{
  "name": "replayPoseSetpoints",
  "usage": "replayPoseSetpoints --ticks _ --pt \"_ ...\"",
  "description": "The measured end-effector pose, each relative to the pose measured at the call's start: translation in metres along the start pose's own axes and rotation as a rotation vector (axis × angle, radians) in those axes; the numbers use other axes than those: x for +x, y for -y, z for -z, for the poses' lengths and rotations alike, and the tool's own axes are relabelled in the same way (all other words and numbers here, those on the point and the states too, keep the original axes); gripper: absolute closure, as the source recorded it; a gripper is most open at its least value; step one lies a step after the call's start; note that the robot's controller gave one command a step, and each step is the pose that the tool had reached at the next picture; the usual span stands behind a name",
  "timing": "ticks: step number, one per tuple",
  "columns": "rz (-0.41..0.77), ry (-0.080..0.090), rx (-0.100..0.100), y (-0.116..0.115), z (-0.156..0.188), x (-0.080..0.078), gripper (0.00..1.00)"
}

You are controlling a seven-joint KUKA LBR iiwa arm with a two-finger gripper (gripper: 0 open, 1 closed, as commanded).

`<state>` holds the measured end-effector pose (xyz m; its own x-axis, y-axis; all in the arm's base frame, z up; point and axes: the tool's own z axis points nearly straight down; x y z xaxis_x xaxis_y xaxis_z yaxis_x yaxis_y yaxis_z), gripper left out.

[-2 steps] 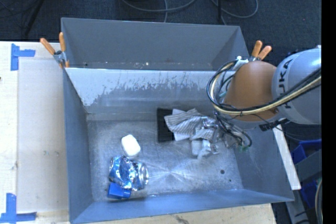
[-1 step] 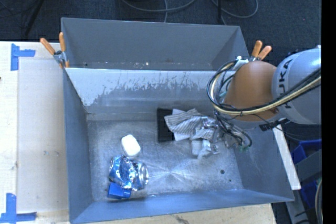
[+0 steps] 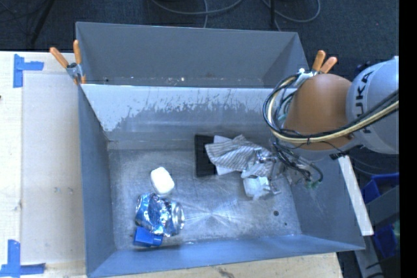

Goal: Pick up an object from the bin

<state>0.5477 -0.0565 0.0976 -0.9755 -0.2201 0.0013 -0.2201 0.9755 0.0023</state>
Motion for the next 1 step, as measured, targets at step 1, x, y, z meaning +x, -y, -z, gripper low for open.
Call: replayPoseSetpoints --ticks 1 --pt "0.172 0.001 0.001 -0.0603 0.1164 -0.0056 1.0"
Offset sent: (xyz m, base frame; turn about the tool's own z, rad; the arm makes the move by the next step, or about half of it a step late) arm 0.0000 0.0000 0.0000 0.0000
